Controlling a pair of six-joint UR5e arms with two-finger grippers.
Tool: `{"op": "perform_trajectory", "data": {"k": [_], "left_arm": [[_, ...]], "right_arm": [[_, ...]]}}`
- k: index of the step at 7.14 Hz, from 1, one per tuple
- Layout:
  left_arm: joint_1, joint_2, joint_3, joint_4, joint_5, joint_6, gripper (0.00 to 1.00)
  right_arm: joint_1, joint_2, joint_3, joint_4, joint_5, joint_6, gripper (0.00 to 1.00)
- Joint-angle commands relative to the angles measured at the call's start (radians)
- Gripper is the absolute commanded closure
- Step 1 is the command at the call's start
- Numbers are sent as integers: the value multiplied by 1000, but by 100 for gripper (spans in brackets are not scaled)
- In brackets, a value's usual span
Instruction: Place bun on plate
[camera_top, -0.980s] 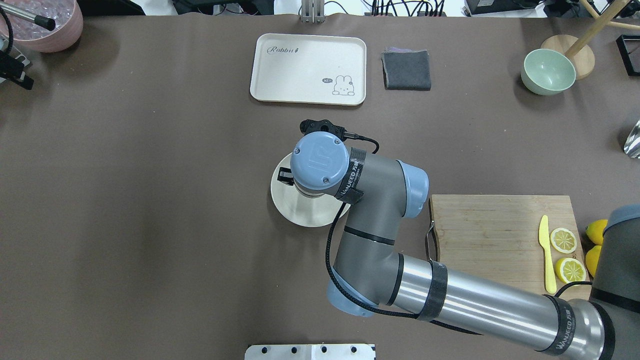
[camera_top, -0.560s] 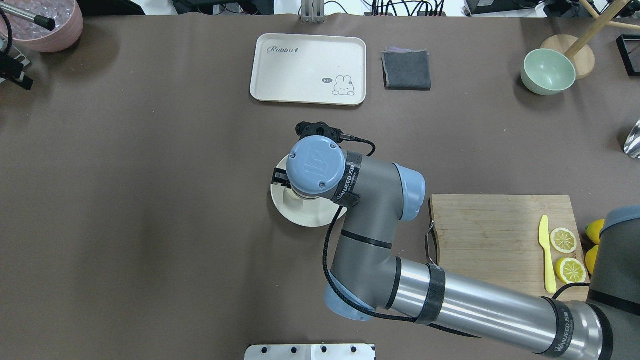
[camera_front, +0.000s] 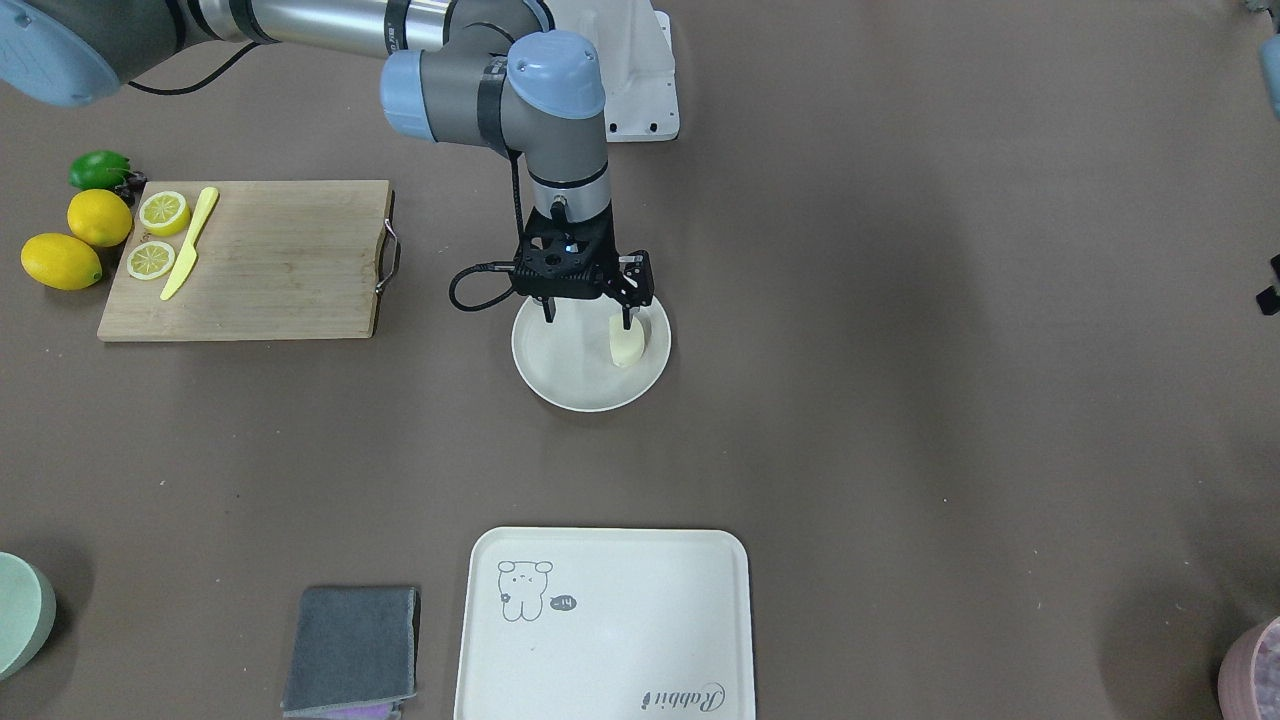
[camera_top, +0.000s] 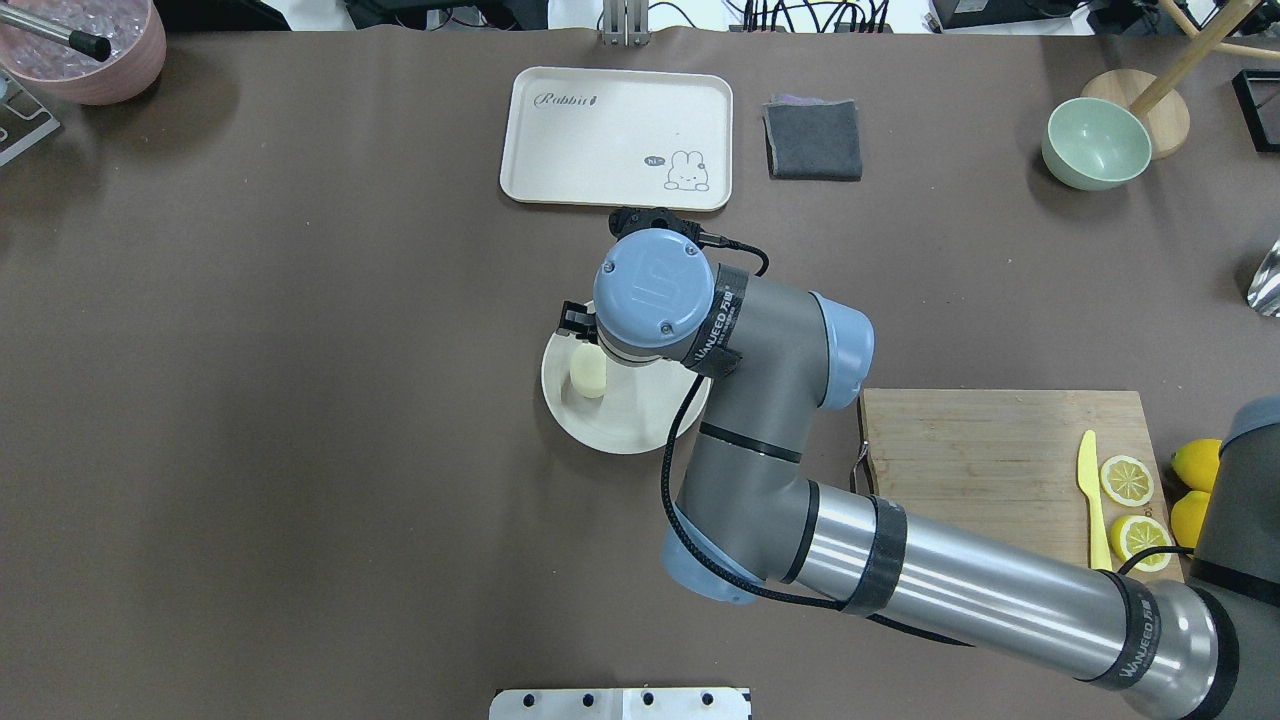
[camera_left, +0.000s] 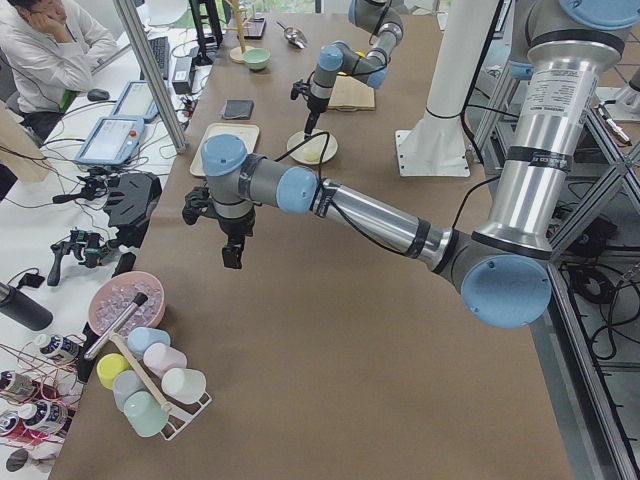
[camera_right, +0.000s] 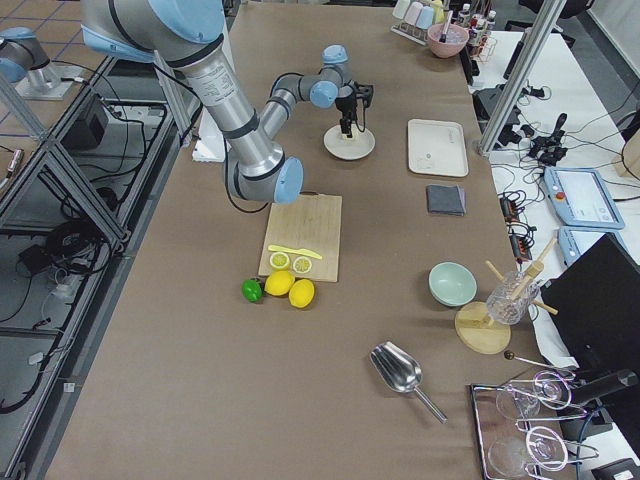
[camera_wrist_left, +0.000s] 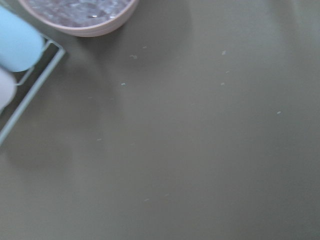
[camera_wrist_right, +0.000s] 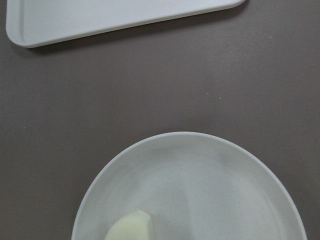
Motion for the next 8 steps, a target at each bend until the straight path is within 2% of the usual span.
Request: {"op": "perform_trajectory", "data": {"k": [1,4,6,7,8], "left_arm": [[-85,119,21,145,17,185,2],[-90,211,28,84,10,179,2],[-90,257,28,-13,8,173,2],[-90,255,28,-13,8,154,2],[-90,254,26,-13,10,138,2]], "right_arm": [[75,-36,26,-7,71,-70,1],[334,-262,188,-11,331,-361,1],[572,-414,259,-14,535,-582,1],[671,-453,261,-46,623,-710,1],[736,-488,299,-160,625,-867,0]]}}
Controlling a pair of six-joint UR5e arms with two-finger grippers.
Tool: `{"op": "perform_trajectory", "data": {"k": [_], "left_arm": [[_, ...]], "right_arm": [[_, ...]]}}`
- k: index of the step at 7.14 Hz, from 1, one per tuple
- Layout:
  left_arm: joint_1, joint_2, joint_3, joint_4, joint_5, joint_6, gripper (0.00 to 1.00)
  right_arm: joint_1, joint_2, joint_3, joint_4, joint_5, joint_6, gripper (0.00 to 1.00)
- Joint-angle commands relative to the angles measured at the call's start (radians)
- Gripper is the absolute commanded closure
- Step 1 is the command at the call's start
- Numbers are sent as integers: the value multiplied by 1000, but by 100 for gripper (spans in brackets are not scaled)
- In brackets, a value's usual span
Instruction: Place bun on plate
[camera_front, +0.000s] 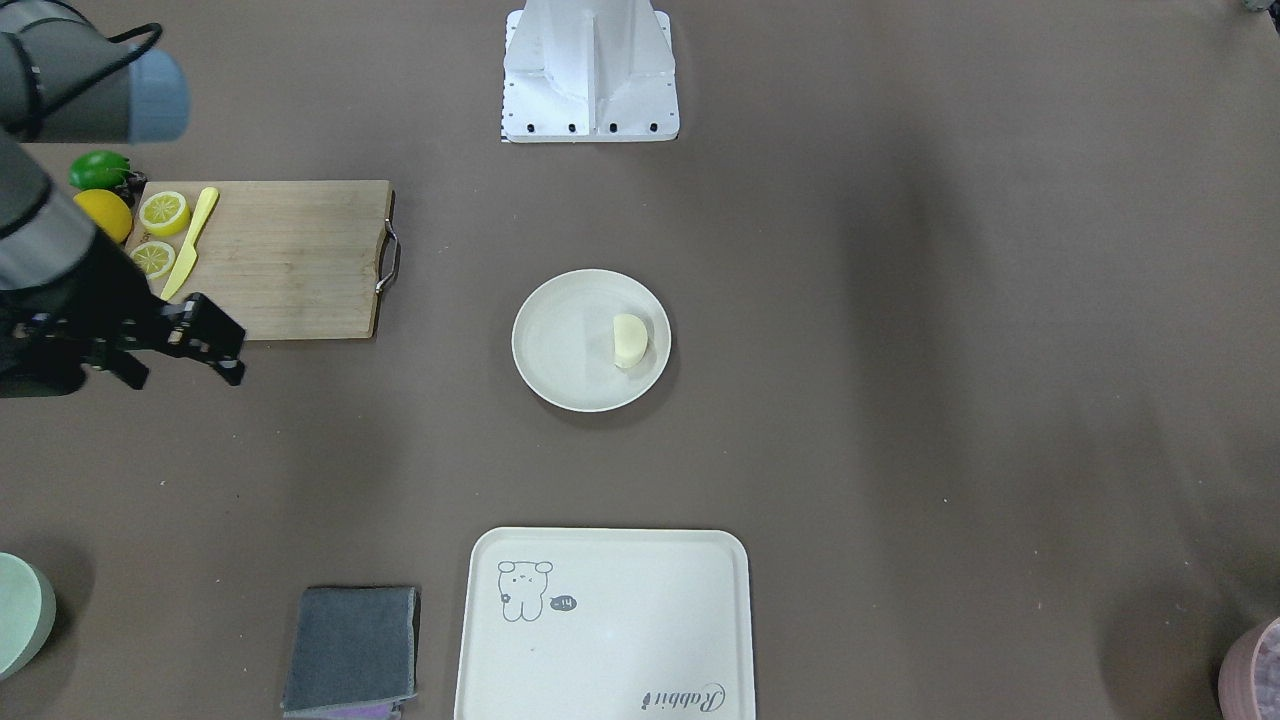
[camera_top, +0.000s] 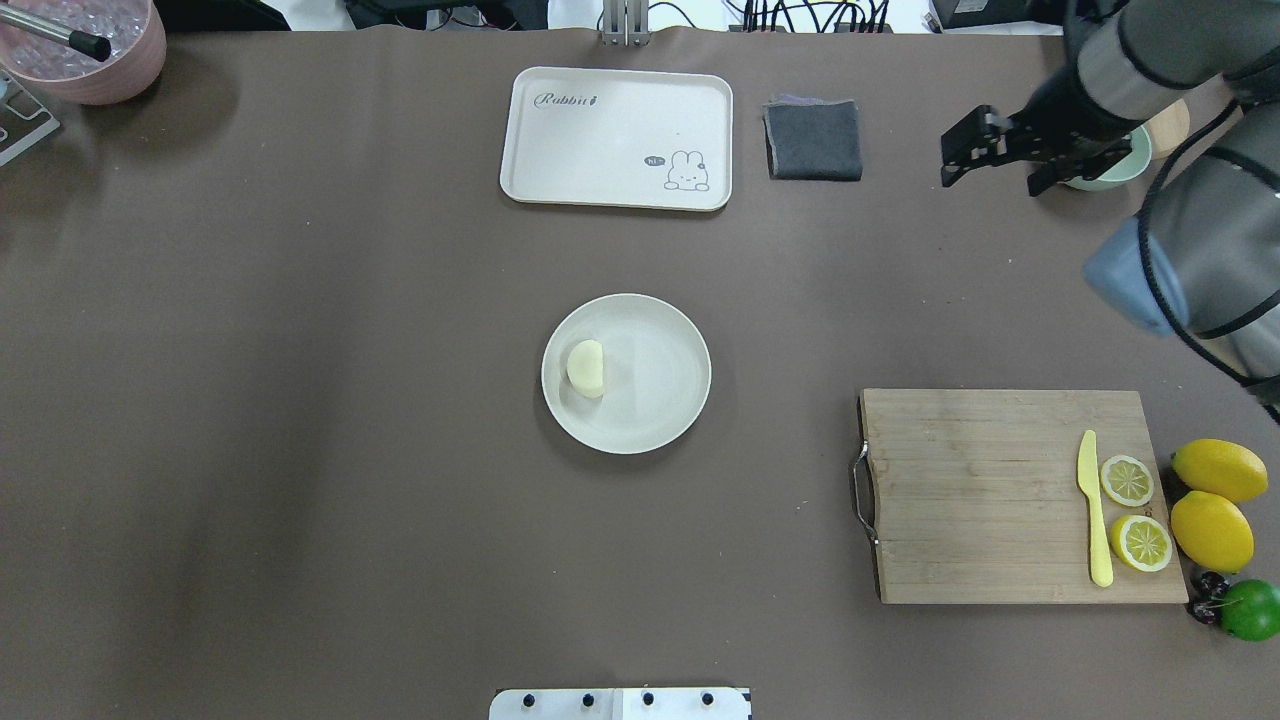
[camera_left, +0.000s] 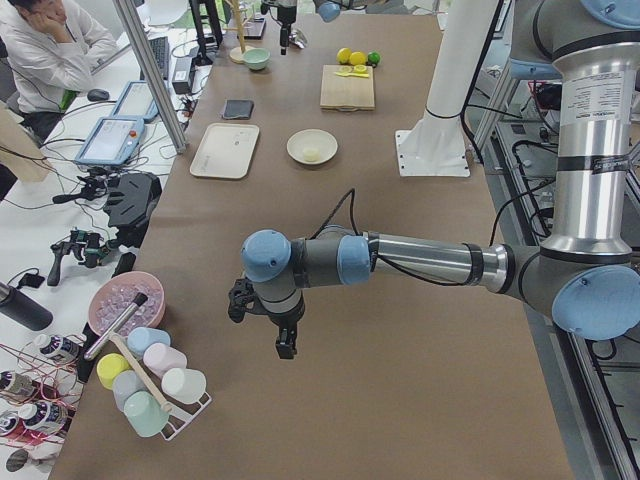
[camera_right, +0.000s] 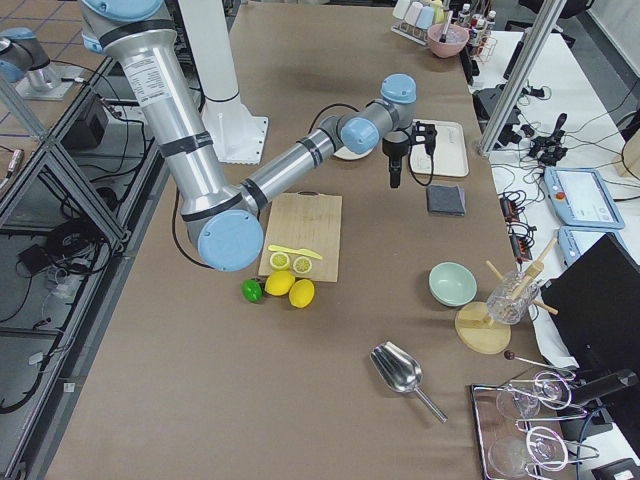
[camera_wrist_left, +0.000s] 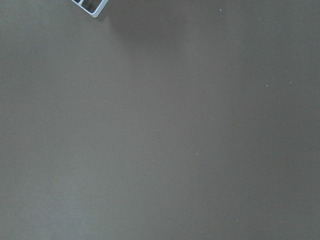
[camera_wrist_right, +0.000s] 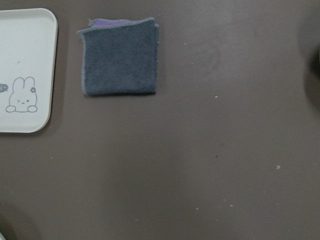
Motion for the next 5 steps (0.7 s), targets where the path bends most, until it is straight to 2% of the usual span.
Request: {"op": "perform_trajectory", "data": {"k": [1,2,3,5], "left_arm": [[0,-1,-1,-6,3,-19,2],[0,-1,0,-6,3,-19,2],[0,-2,0,-6,3,-19,2],[0,-2,2,-4,3,-19,2]], "right_arm": [[185,-106,68,-226,42,-399,0],[260,-205,67,-272,41,-638,0],[341,-305,62,-269,47,-794,0],[423,-480,65,-260,39,-932,0]]}}
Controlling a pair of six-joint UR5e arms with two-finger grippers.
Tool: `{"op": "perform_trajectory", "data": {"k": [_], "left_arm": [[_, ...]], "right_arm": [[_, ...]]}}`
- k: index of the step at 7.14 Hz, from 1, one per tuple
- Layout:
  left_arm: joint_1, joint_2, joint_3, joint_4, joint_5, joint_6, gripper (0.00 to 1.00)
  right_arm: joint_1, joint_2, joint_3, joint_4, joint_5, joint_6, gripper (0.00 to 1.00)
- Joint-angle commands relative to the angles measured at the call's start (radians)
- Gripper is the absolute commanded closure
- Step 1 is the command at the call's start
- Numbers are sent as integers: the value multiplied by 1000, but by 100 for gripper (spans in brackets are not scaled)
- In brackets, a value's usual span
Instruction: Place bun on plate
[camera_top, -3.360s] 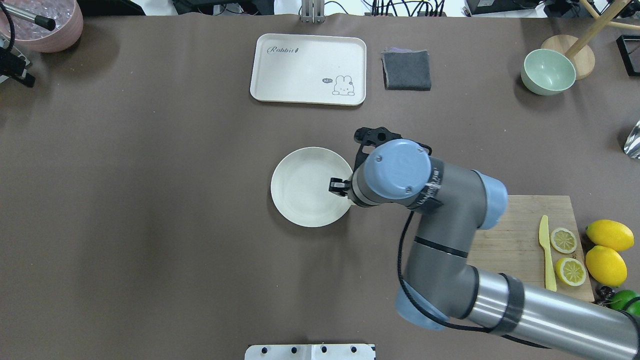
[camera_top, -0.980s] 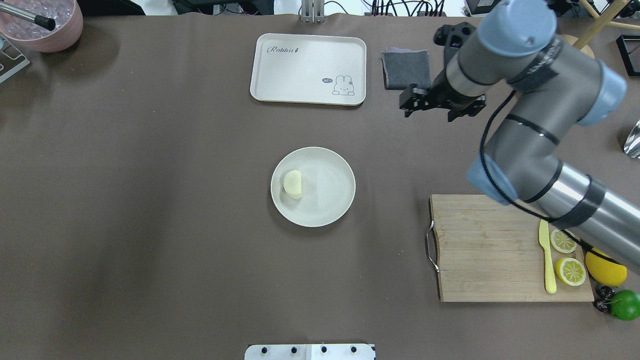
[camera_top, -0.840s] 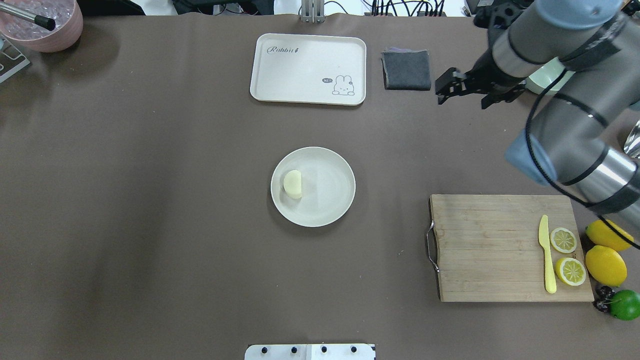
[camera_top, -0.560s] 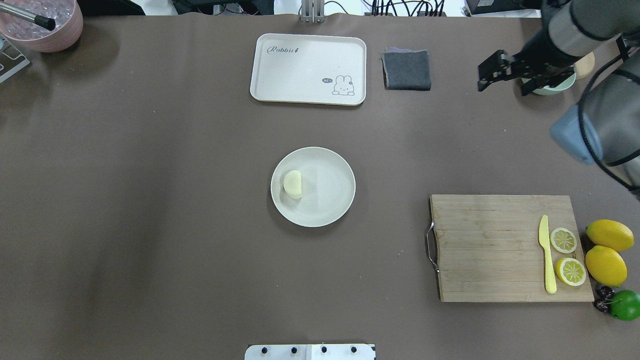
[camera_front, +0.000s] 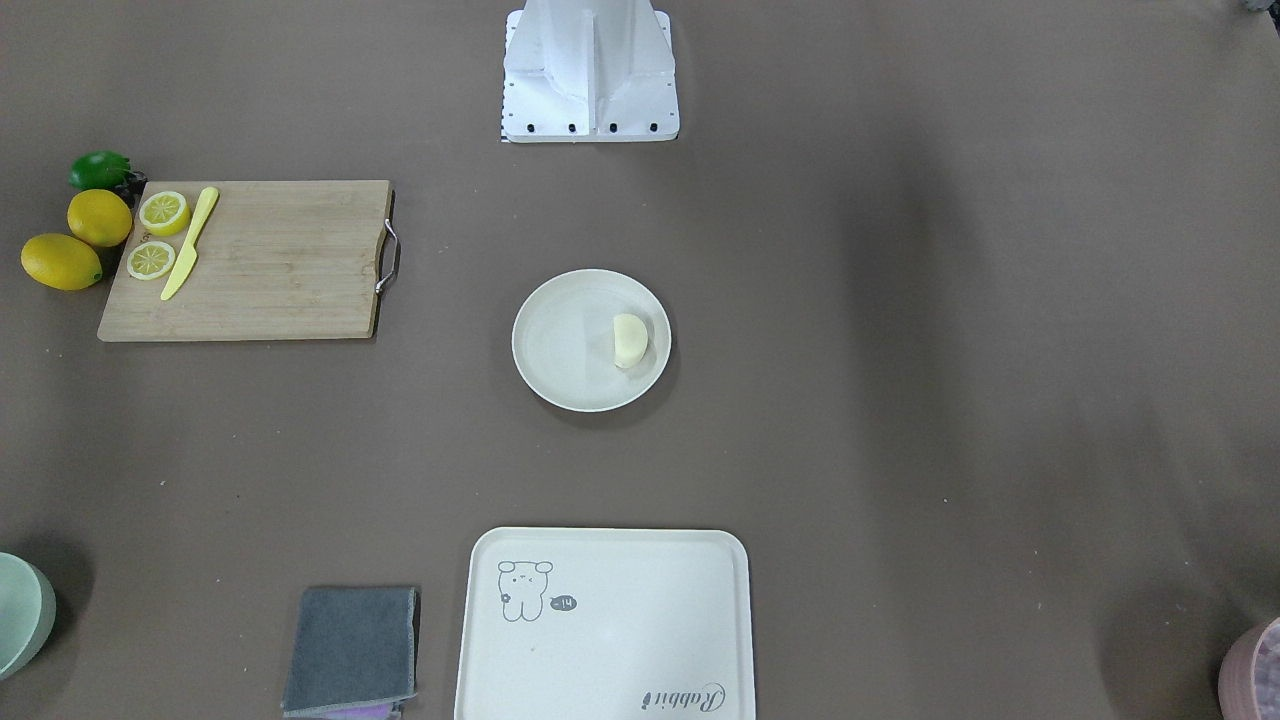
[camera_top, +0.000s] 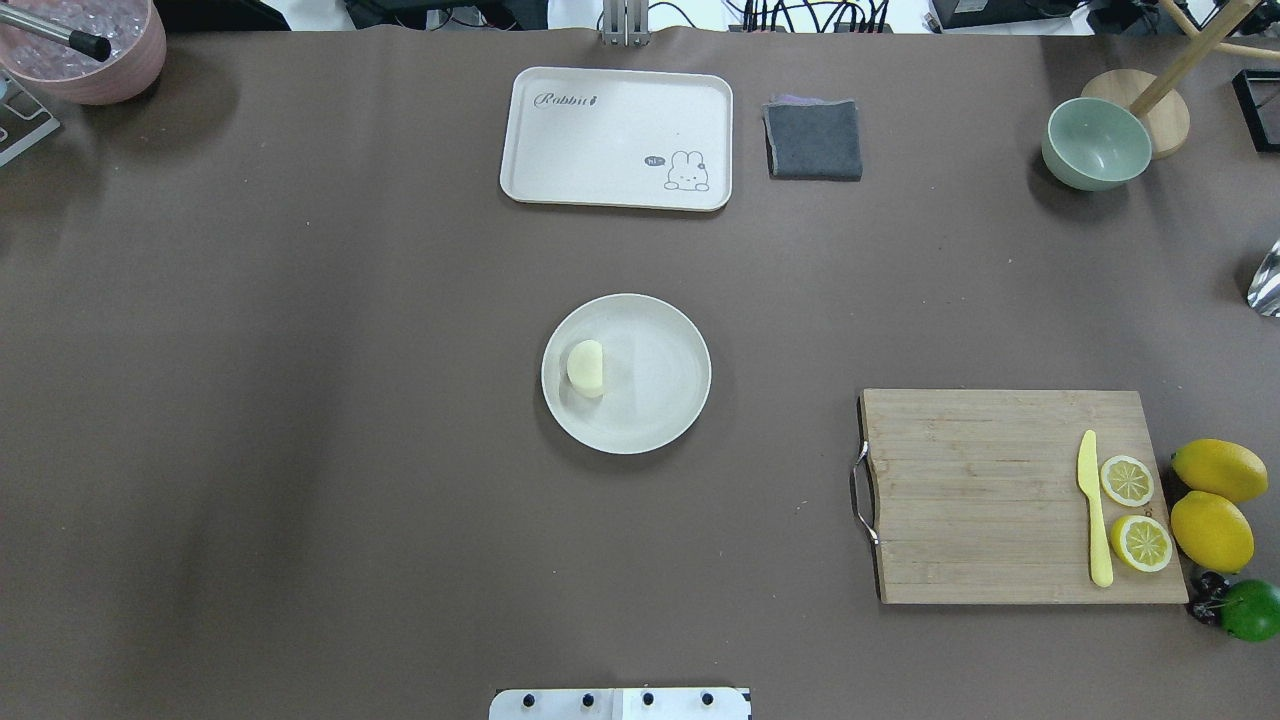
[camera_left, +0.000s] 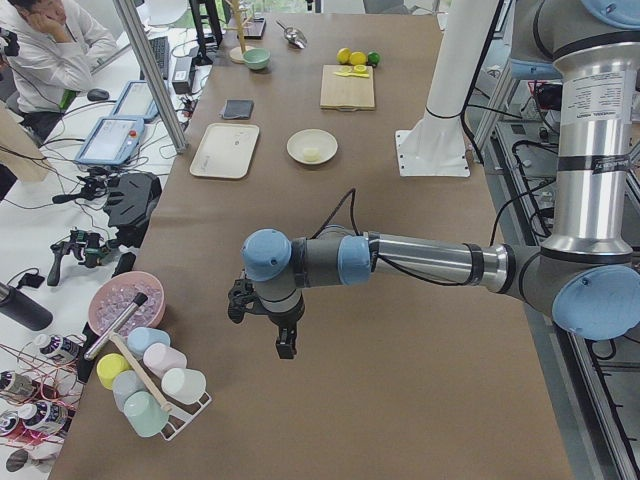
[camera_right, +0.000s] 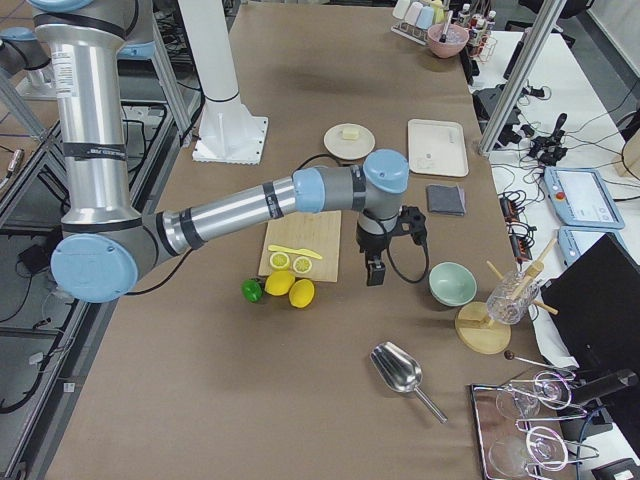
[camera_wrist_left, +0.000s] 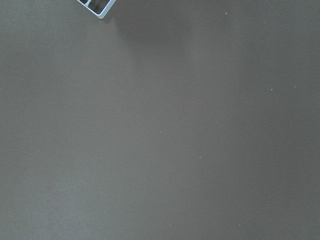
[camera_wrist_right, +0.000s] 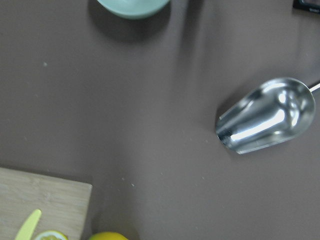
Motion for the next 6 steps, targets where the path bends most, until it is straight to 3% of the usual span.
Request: {"op": "perform_trajectory", "data": {"k": [1,2,6], "left_arm": [[0,4,1,3,0,0,2],[0,4,1,6,2,-2,2],[0,-2,7,7,3,0,2]], "right_arm": [[52,-168,-4,-1,-7,-89,0],[52,-210,-12,0,-5,-78,0],[56,-201,-29,0,-1,-81,0]]}}
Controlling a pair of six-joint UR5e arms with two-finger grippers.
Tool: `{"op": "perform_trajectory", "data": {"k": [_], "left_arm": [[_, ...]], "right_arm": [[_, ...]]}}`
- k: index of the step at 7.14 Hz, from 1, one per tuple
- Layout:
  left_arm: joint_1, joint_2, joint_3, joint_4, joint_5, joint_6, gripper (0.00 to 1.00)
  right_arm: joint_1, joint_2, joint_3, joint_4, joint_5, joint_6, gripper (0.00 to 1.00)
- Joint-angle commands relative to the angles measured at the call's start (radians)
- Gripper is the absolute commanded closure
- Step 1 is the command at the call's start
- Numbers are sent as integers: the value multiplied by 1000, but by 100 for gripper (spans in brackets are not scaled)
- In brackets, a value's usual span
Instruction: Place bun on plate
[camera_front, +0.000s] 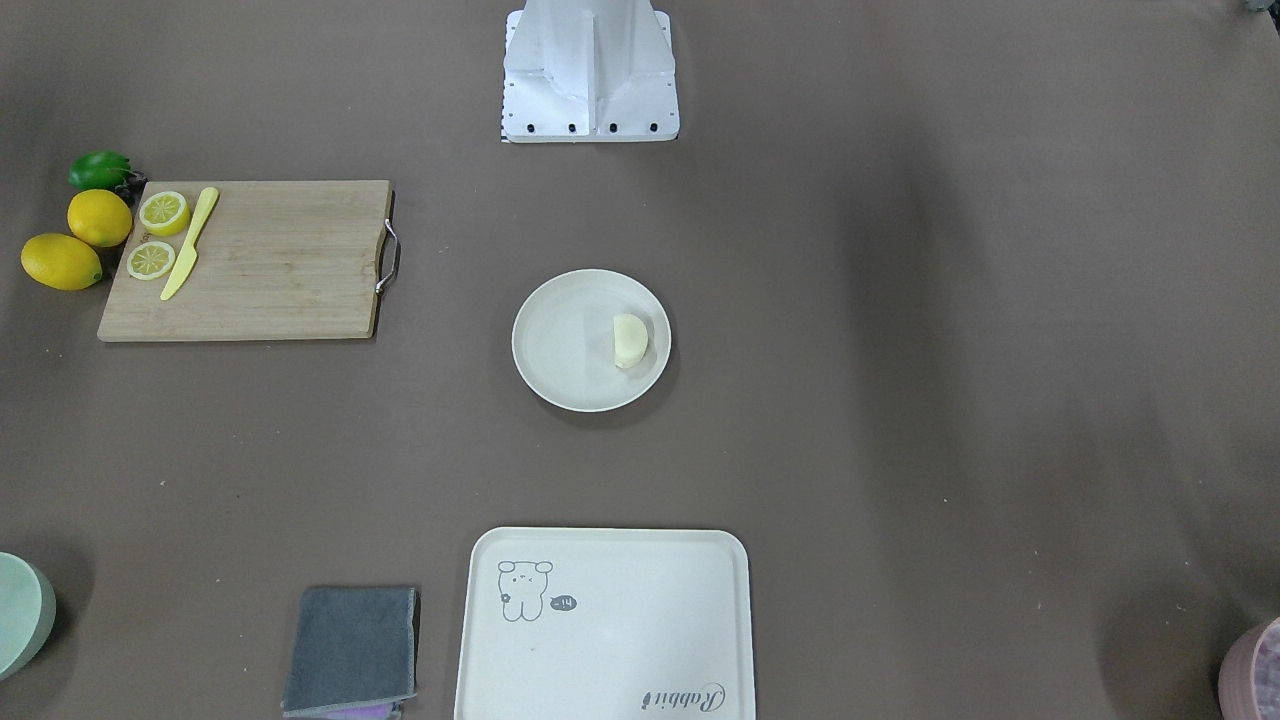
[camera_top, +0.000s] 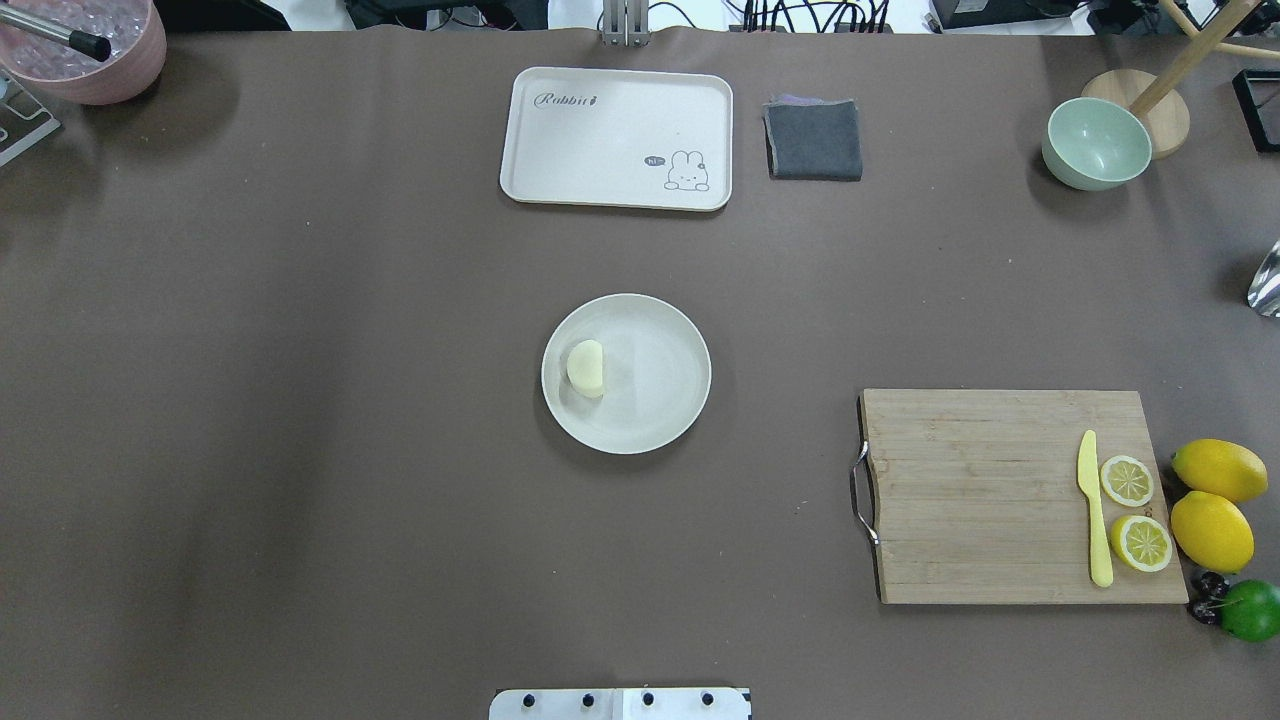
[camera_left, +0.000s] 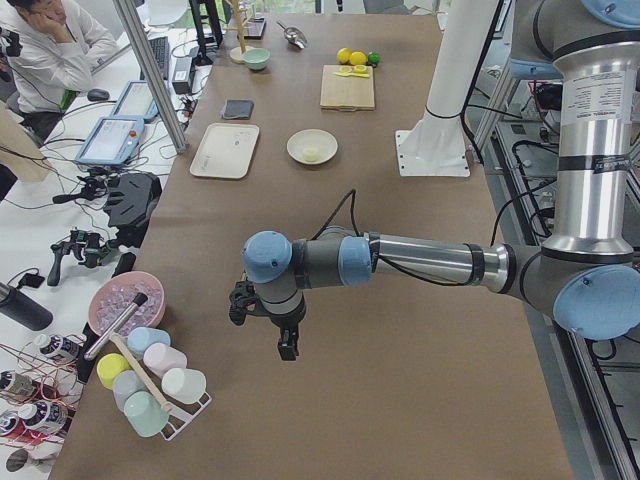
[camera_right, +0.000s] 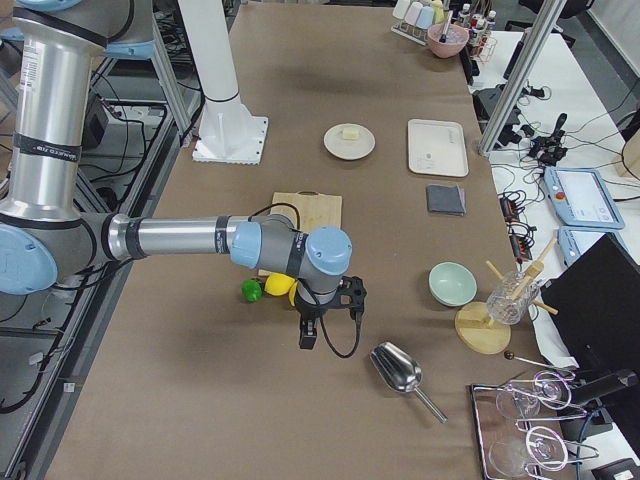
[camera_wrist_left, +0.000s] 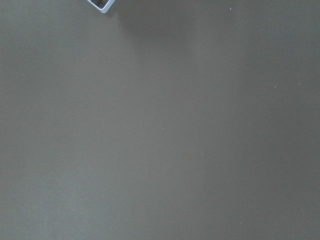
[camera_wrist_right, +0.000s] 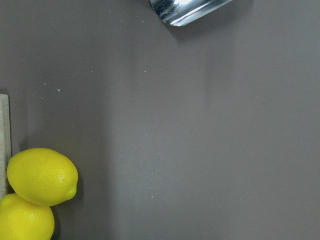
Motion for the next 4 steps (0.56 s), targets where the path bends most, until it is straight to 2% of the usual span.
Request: {"op": "perform_trajectory", "data": {"k": [1,4], "left_arm": [[-1,0,8,-4,-1,0,2],[-1,-8,10,-6,-1,0,2]], "right_arm": [[5,1,-7,1,-7,-4,0],[58,-4,4,2,-9,-14,0]]}}
